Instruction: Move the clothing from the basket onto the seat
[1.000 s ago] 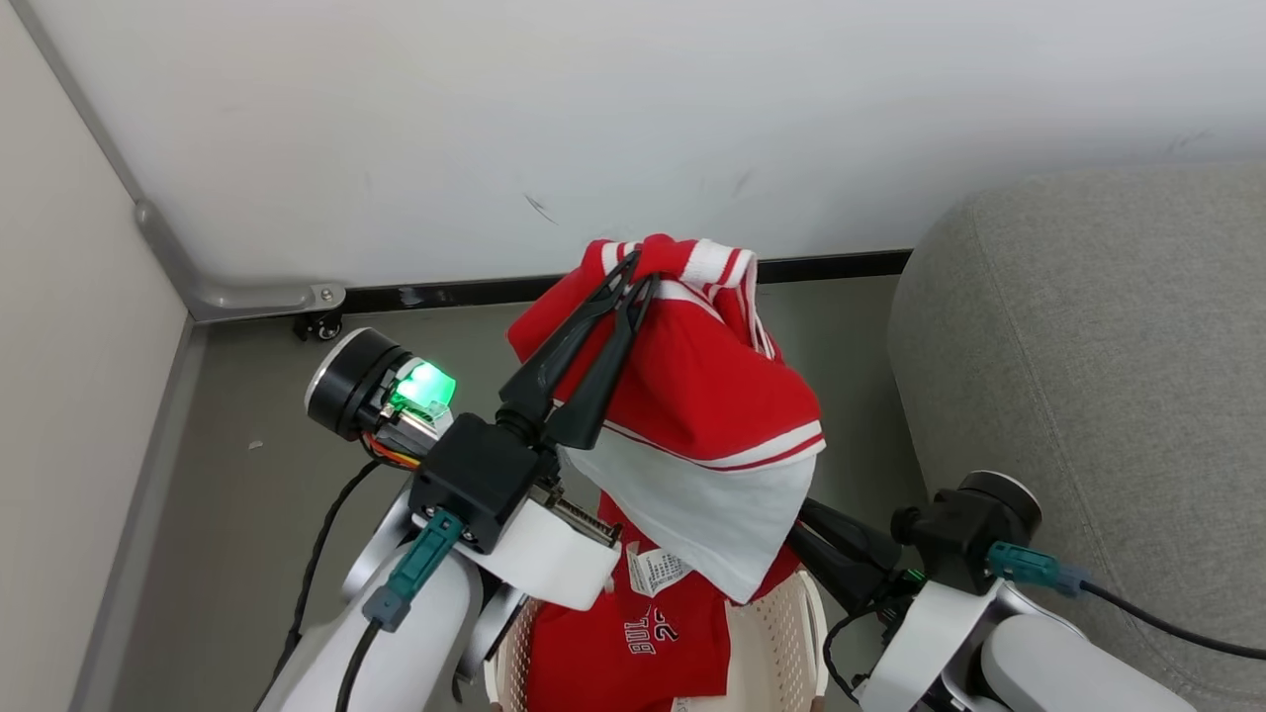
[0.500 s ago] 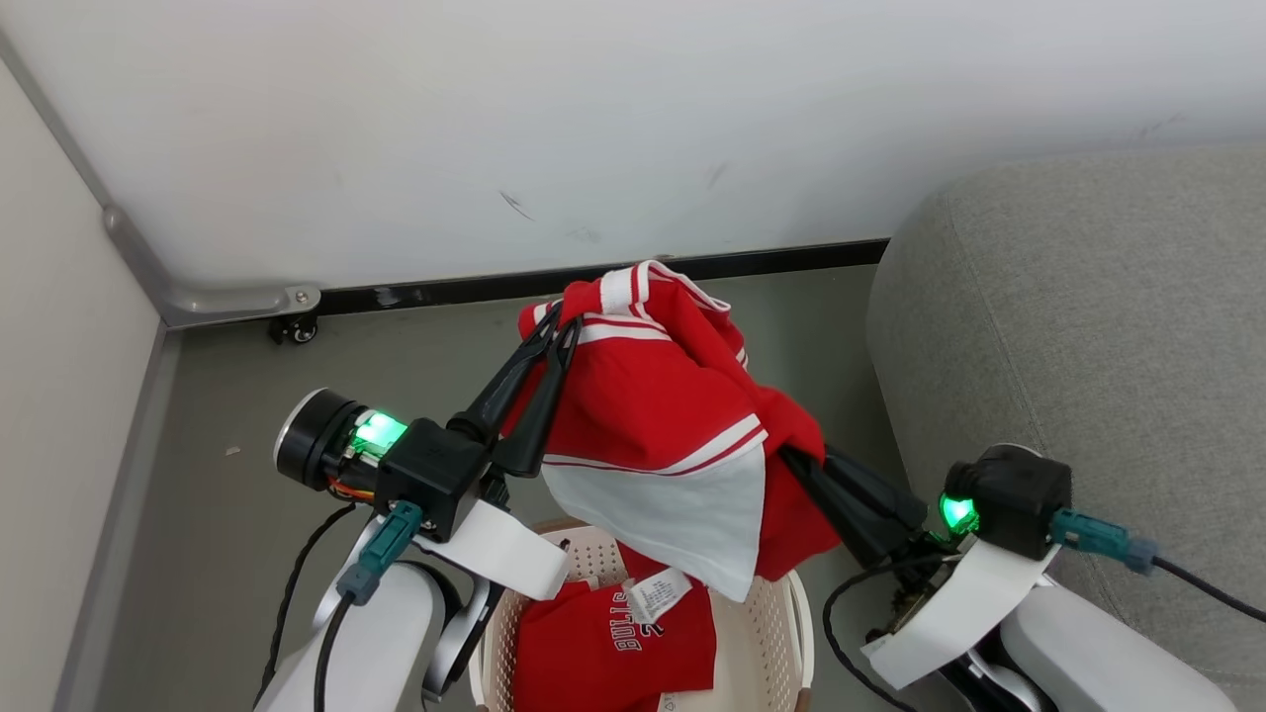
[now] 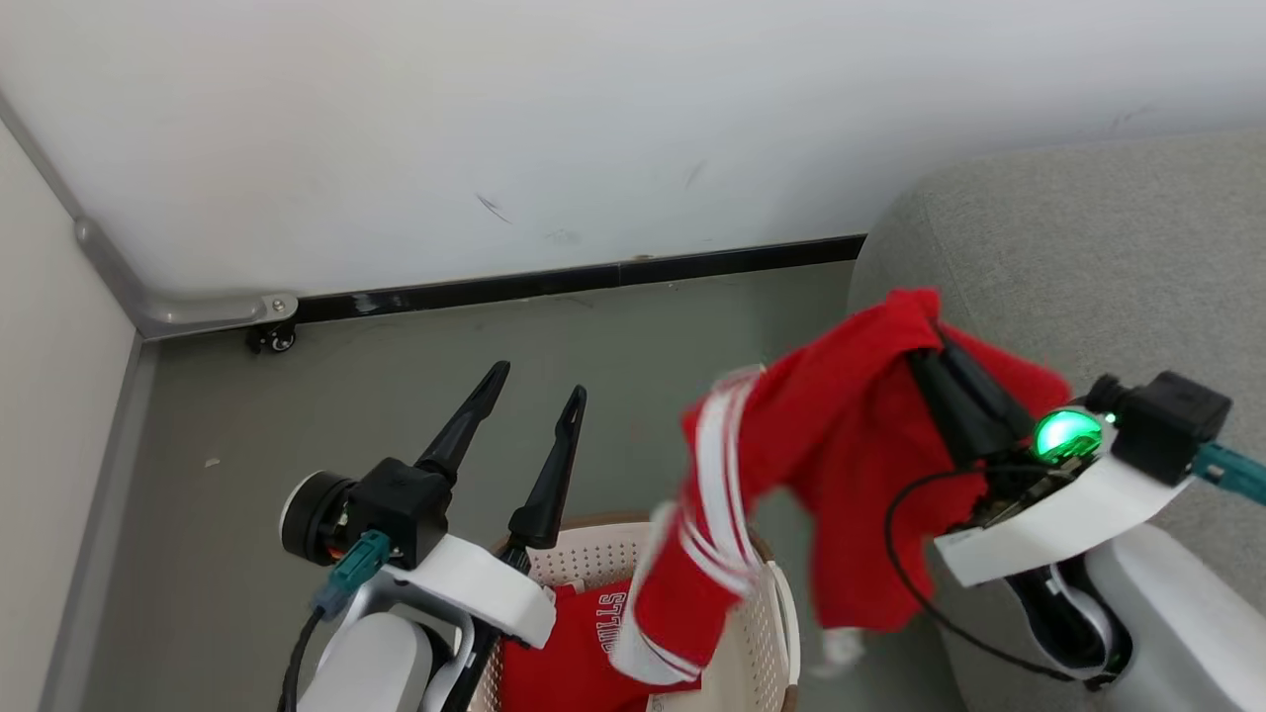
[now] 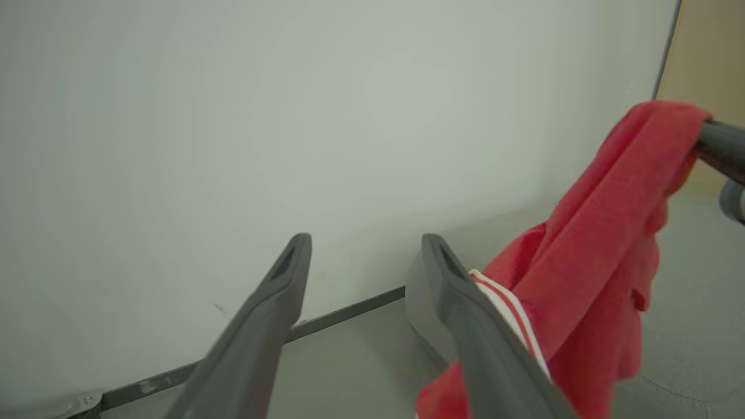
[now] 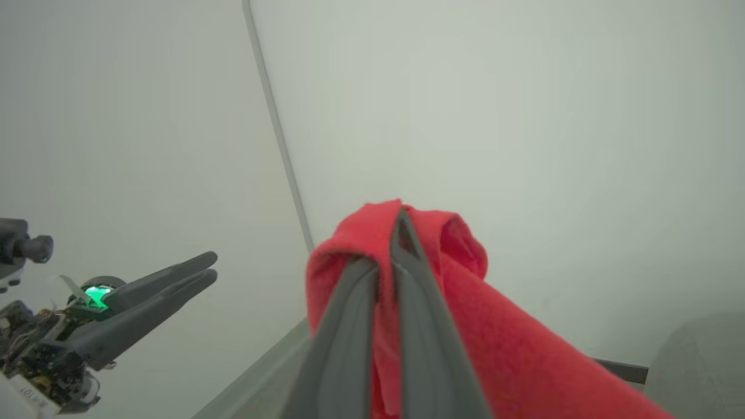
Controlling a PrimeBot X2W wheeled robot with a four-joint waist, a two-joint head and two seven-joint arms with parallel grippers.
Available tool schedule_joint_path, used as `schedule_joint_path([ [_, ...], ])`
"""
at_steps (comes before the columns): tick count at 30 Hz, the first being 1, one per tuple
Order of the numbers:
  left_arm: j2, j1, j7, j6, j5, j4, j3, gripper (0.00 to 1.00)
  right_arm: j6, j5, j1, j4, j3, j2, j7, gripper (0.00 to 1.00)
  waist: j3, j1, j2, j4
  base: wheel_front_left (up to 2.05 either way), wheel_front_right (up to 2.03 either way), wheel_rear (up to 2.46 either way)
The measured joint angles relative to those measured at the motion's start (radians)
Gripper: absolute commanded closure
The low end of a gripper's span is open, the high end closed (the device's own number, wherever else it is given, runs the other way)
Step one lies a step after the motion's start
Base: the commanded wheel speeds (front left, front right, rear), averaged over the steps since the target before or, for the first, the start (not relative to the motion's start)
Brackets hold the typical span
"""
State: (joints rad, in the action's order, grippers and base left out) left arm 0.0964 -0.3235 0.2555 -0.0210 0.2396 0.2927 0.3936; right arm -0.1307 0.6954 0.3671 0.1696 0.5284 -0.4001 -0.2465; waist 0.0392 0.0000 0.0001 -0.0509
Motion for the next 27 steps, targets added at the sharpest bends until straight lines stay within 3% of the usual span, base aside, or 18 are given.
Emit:
schedule_joint_path([
  [6,0.009,0.039,0.000,-0.007,0.024,0.019,-0.040,0.00,0.000,-0.002,-0.037,-0.032,-0.166,0.012,-0.001,1.00,-0.005,0.0000,0.0000,-0.018,0.00,0.00,0.00],
  [19,-0.005,0.042,0.000,-0.023,0.025,-0.011,-0.080,0.00,0.000,-0.100,-0.248,-0.120,-0.401,0.056,-0.001,1.00,-0.025,0.0000,0.0000,-0.087,0.00,0.00,0.00],
  [27,-0.018,0.042,0.000,-0.025,0.011,-0.036,-0.081,0.00,0.000,-0.152,-0.339,-0.198,-0.467,0.094,-0.001,1.00,-0.036,0.0000,0.0000,-0.145,0.00,0.00,0.00],
])
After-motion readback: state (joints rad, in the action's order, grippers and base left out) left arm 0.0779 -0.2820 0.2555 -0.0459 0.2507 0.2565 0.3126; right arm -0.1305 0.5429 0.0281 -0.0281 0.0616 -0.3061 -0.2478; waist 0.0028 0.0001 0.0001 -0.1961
